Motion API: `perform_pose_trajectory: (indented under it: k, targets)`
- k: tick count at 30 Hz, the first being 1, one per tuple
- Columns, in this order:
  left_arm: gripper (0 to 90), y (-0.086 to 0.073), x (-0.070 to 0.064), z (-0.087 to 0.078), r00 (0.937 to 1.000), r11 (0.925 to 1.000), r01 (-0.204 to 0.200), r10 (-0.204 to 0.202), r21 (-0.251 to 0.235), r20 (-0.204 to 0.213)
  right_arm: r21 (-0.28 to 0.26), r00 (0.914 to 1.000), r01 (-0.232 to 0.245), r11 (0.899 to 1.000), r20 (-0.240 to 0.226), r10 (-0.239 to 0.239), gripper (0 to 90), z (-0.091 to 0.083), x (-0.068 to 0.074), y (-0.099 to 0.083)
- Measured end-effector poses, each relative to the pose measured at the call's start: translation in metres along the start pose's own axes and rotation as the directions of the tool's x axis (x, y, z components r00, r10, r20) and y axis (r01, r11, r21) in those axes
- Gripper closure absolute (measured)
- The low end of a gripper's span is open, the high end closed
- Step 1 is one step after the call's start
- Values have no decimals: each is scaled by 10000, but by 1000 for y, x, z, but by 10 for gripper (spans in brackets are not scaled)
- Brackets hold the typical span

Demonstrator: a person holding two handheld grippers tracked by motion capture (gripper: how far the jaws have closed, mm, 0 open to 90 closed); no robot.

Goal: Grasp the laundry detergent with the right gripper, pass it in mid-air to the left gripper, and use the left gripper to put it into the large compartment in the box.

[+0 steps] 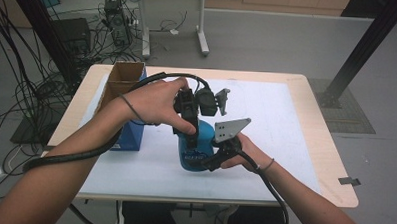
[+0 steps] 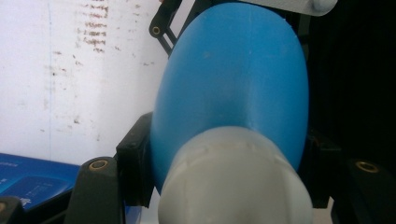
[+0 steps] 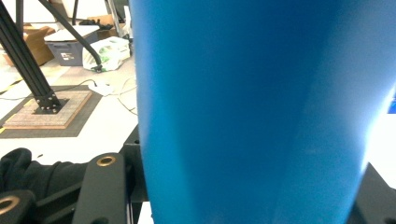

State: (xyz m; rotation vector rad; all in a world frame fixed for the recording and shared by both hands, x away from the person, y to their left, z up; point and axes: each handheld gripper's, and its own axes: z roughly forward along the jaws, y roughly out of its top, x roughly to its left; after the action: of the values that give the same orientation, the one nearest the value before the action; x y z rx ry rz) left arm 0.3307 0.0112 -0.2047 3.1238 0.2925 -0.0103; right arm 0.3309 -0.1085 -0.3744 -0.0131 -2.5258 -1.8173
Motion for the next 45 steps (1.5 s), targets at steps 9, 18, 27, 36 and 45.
perform_pose_trajectory:
  k: [9,18,27,36,45]
  targets:
    - [363,1,-1,-1,10000,10000,13,-13,46,-2,0,10000,35,10000,-7,-35,411,0,0,0]
    - [364,2,-2,0,10000,9997,-44,46,226,-59,21,9999,112,9999,26,-112,411,0,0,0]
    - [365,2,-2,-2,10000,9996,-44,46,273,-79,-2,9999,142,9999,31,-142,411,0,0,1]
    - [365,3,-4,-3,9999,9994,-93,97,348,-91,-1,9999,151,9999,39,-151,411,0,1,1]
    - [365,4,-4,-3,9998,9997,-78,83,247,-185,-34,9997,244,9997,101,-244,411,-1,0,2]
